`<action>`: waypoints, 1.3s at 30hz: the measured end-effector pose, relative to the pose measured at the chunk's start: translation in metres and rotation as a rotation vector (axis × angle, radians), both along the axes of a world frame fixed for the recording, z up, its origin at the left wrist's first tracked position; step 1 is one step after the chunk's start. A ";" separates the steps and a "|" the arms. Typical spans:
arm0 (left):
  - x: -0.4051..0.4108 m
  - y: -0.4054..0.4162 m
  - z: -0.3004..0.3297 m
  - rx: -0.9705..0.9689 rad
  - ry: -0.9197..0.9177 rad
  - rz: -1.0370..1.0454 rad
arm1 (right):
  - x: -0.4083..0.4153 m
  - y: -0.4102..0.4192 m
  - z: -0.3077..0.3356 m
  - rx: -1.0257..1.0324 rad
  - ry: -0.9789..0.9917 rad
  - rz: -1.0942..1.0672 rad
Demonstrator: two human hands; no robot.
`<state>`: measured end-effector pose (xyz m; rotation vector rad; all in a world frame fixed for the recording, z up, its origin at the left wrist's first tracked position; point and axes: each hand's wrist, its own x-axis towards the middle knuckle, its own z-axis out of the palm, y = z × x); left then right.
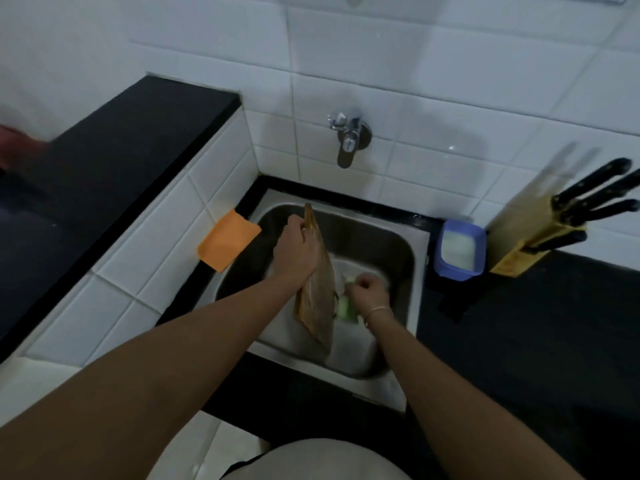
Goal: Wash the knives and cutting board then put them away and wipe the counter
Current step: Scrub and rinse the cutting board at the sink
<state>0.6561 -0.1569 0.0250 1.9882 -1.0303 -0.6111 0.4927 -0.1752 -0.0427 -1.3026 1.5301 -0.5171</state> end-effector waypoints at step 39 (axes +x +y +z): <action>-0.037 -0.022 0.020 0.021 0.108 0.106 | 0.027 -0.074 0.106 -0.232 0.087 0.213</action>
